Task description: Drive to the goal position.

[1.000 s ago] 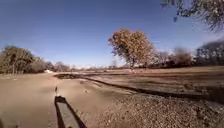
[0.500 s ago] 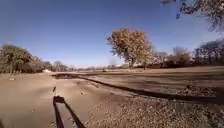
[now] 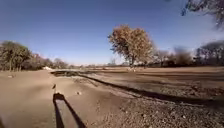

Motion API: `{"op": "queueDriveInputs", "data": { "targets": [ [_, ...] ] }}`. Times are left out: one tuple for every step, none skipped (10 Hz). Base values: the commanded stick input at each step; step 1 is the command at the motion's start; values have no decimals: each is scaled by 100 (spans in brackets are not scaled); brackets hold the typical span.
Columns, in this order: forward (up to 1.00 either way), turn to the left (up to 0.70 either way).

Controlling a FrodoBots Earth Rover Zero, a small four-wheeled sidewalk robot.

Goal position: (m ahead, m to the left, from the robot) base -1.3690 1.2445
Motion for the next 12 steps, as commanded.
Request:
{"op": "queueDriveInputs", "data": {
  "targets": [
    [50, 0],
    [50, 0],
    [50, 0],
    [50, 0],
    [50, 0],
    [50, 0],
    [50, 0],
    [50, 0],
    [50, 0],
    [50, 0],
    [50, 0],
    [50, 0]
  ]
}}
